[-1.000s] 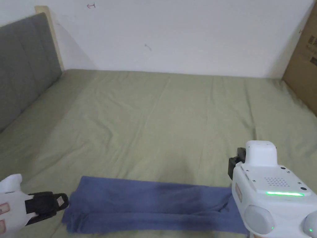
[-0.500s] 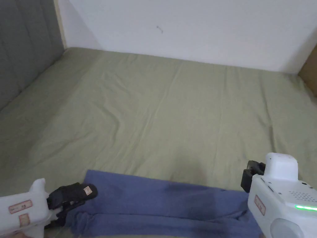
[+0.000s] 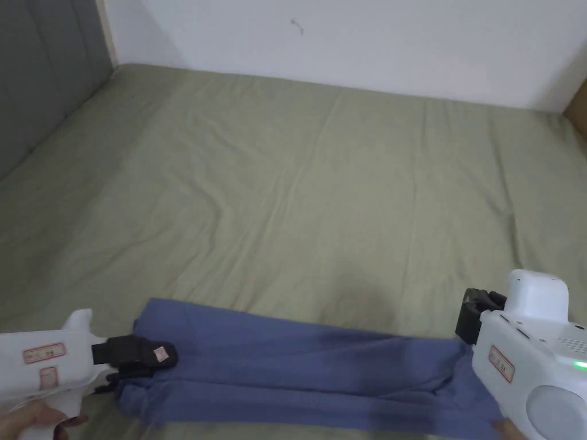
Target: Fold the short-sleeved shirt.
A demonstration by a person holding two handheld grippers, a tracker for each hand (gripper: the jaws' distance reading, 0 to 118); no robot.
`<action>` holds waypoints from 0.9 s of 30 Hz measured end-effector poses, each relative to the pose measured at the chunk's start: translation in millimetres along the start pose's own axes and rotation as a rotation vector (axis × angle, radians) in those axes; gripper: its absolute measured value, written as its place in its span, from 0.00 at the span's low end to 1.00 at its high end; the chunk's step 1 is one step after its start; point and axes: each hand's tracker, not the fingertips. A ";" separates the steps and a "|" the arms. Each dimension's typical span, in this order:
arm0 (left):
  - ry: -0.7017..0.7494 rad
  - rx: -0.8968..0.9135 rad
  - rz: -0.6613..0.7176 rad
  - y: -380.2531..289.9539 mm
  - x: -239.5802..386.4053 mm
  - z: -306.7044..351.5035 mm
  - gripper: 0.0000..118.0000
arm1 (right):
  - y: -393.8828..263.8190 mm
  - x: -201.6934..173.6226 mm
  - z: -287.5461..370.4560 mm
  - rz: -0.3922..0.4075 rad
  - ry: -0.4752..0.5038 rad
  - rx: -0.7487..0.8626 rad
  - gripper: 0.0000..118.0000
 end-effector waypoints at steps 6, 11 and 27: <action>0.082 0.076 0.000 4.8 0.3 39.9 0.05 | -2.7 11.2 7.3 -0.025 0.005 -0.005 0.01; 0.140 0.091 -0.035 1.0 37.6 47.5 0.05 | -6.0 22.3 15.3 -0.051 0.019 -0.015 0.01; 0.224 -0.080 -0.594 -72.1 280.0 -95.2 0.06 | -25.6 113.0 46.8 -0.219 0.009 0.024 0.01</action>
